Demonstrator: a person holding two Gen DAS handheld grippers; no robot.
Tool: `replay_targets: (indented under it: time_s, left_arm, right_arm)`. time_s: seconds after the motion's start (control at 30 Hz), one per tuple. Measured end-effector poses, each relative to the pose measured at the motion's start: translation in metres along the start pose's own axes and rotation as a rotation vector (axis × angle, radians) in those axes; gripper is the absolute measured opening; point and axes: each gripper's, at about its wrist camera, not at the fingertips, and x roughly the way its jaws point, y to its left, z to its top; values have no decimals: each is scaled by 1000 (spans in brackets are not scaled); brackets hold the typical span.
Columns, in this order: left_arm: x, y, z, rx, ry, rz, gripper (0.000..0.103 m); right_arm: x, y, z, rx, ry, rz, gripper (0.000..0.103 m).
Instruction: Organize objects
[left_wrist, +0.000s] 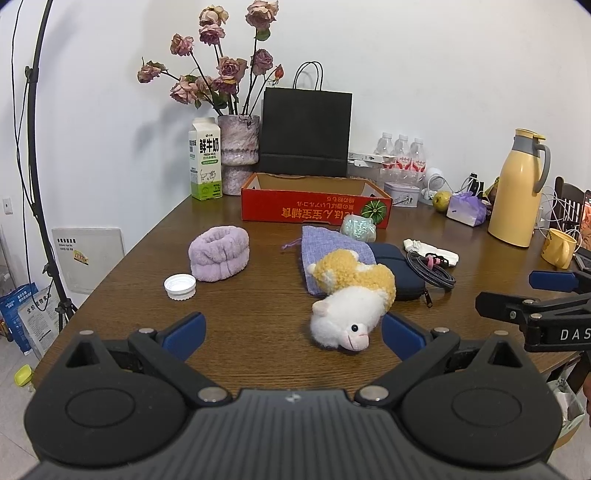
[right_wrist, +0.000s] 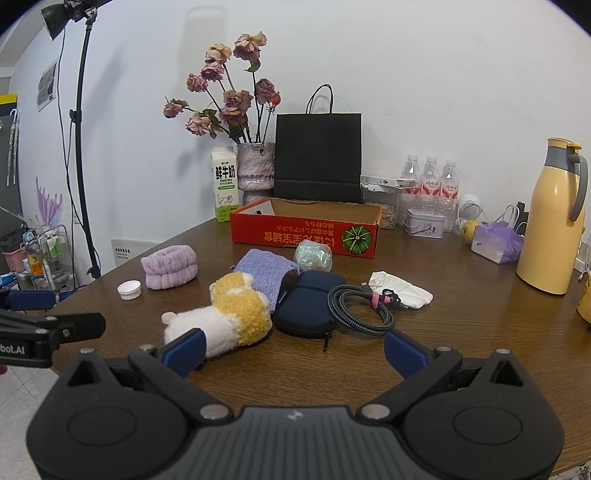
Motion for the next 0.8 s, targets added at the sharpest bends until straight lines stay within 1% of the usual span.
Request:
replay_targets:
  time_s: [0.13,0.27,0.43,0.6,0.8]
  left_arm:
    - [0,0,-1,1,-1,-7,103]
    - [3,-2,-2,16,-6,3,103]
    - [8,-2,-2,12,-6,-7,103]
    - [14,-6,-1,27,-7,-17,103]
    - [27,-9,2,17,5,-25,103]
  right_arm:
    - [0,-3,-2,3,3,-3,103]
    - [1,-6,-4,5,6,-6,103]
    - [5,-8,-6,7,13,-10,103]
    - [9,-13,-9,11,21,-18,103]
    - [16,-20,-12,17,29,-28,103]
